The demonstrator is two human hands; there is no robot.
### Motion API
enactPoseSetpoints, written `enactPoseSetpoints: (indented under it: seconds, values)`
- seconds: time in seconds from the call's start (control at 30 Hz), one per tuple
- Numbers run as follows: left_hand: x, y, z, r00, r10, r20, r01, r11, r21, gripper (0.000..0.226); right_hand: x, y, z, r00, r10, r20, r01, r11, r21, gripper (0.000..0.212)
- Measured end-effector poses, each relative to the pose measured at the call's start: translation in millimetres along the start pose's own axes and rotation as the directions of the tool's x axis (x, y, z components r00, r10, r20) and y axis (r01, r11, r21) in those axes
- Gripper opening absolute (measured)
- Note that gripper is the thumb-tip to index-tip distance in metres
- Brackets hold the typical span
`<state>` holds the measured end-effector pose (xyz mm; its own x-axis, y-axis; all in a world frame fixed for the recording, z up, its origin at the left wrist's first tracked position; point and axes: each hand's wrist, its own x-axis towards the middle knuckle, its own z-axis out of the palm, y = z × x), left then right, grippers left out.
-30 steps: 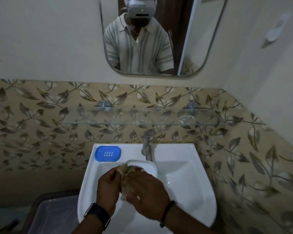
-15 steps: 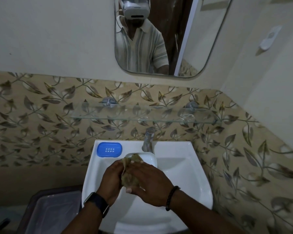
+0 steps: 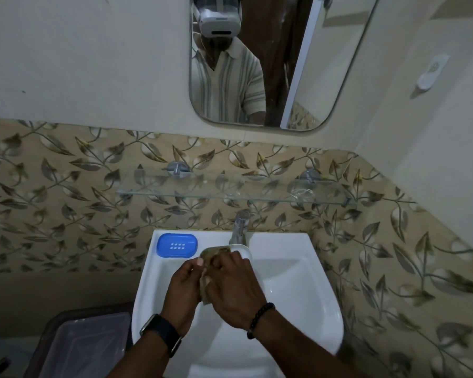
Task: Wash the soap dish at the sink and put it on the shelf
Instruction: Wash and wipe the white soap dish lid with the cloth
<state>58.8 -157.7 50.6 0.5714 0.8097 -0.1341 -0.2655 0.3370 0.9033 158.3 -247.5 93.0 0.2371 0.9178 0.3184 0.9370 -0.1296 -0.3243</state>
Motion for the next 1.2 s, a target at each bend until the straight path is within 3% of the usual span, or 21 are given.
enactPoseSetpoints:
  seconds: [0.07, 0.2, 0.5, 0.63, 0.77, 0.87, 1.03, 1.2]
  values:
    - [1.0, 3.6, -4.3, 1.0, -0.013, 0.0, 0.013, 0.999, -0.044, 0.03, 0.4, -2.1, -3.7, 0.99, -0.102, 0.097, 0.101, 0.995, 0.017, 0.034]
    - [-0.1, 7.2, -7.5, 1.0, 0.006, 0.029, -0.007, 0.999, 0.05, 0.031, 3.2, 19.2, -19.3, 0.963, -0.23, 0.143, 0.257, 0.943, -0.212, 0.032]
    - [-5.0, 6.6, 1.3, 0.995, 0.097, -0.029, -0.094, 0.99, 0.105, 0.032, 6.0, 25.5, -39.7, 0.996, -0.056, 0.068, 0.079, 0.911, -0.404, 0.041]
    - [-4.1, 3.1, 13.0, 0.996, 0.077, -0.041, -0.075, 0.996, 0.046, 0.033, 0.7, 9.8, -38.5, 0.997, 0.054, 0.057, -0.024, 0.897, -0.442, 0.026]
    - [-8.6, 5.3, 27.4, 0.997, 0.068, 0.029, -0.07, 0.996, 0.055, 0.03, -2.5, -7.4, -30.9, 0.99, 0.113, 0.08, -0.09, 0.964, -0.252, 0.029]
    - [-6.8, 9.2, 32.3, 0.998, 0.054, 0.042, -0.054, 0.999, 0.002, 0.028, -5.5, -8.2, -30.5, 0.995, 0.079, 0.069, -0.073, 0.994, -0.082, 0.027]
    - [-4.5, 8.5, 32.7, 0.998, 0.052, 0.033, -0.056, 0.991, 0.119, 0.029, -6.2, 19.6, -43.7, 0.993, -0.084, 0.085, 0.106, 0.945, -0.309, 0.045]
    - [-5.0, 10.4, 35.9, 0.995, 0.097, -0.028, -0.094, 0.991, 0.092, 0.026, 7.8, 36.0, -55.8, 1.0, -0.01, 0.0, 0.009, 0.861, -0.508, 0.027]
